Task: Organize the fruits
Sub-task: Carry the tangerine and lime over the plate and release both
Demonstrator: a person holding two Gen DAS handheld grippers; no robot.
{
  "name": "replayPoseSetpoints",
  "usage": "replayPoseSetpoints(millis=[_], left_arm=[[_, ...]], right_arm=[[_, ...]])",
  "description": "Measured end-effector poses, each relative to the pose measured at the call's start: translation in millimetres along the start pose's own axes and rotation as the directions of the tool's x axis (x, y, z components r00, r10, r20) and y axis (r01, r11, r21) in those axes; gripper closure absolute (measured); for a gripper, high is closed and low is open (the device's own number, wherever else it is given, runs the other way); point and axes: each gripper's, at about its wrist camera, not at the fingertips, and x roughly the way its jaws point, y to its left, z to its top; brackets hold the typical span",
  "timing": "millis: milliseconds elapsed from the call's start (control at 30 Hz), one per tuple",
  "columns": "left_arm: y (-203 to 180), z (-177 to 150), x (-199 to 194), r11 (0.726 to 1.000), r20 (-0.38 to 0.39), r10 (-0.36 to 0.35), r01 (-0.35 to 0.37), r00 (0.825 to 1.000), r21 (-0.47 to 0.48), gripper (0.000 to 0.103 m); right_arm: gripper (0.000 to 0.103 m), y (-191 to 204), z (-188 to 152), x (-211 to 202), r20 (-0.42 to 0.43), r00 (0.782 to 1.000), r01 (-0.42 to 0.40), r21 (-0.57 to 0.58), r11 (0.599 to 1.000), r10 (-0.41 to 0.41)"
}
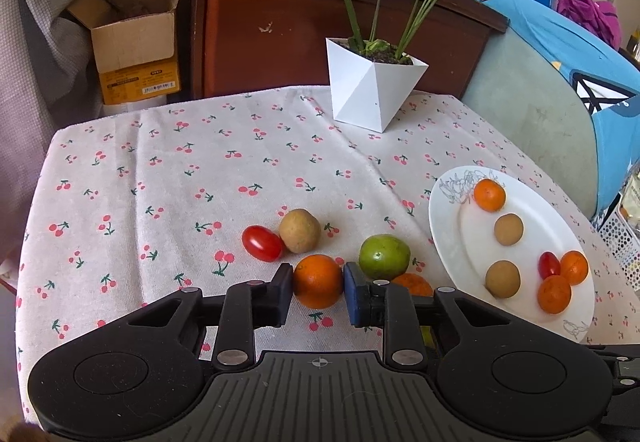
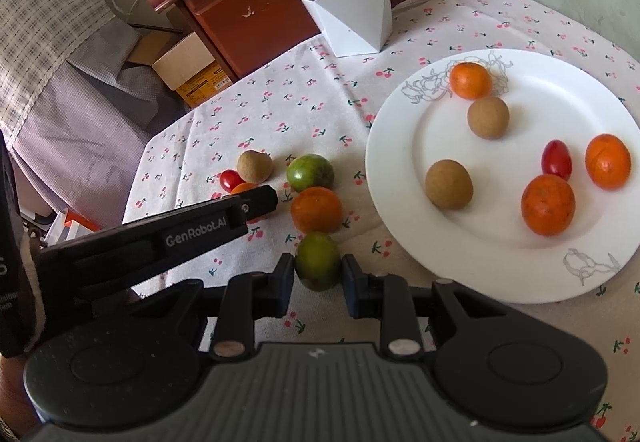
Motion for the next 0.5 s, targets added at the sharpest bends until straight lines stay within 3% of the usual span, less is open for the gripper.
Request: replayPoseSetpoints(millis=[133, 333, 500], left_arm=[[-0.7, 8.1, -10.0, 1.0, 0.035, -0.006, 0.007, 0.999, -0.022, 0.079], [-17.7, 27.6, -22.0, 0.998, 0.074, -0.065, 0.067, 0.995, -0.013, 0.079], [-45.4, 37.2, -19.7, 0.991, 0.065, -0.113, 0.108, 0.991, 0.074, 0.079]], right_arm=[[0.078, 0.0, 6.8, -9.2, 0.037, 0.999, -0.001, -0.001, 1.0, 0.001], [0.078, -18.3, 35.9, -42.7, 0.17, 0.985, 0.014, 0.051, 0.999, -0.023], [0.078, -46.8, 55.9, -64.8, 0.244, 0.967, 0.041, 0.148, 0.988, -0.077]])
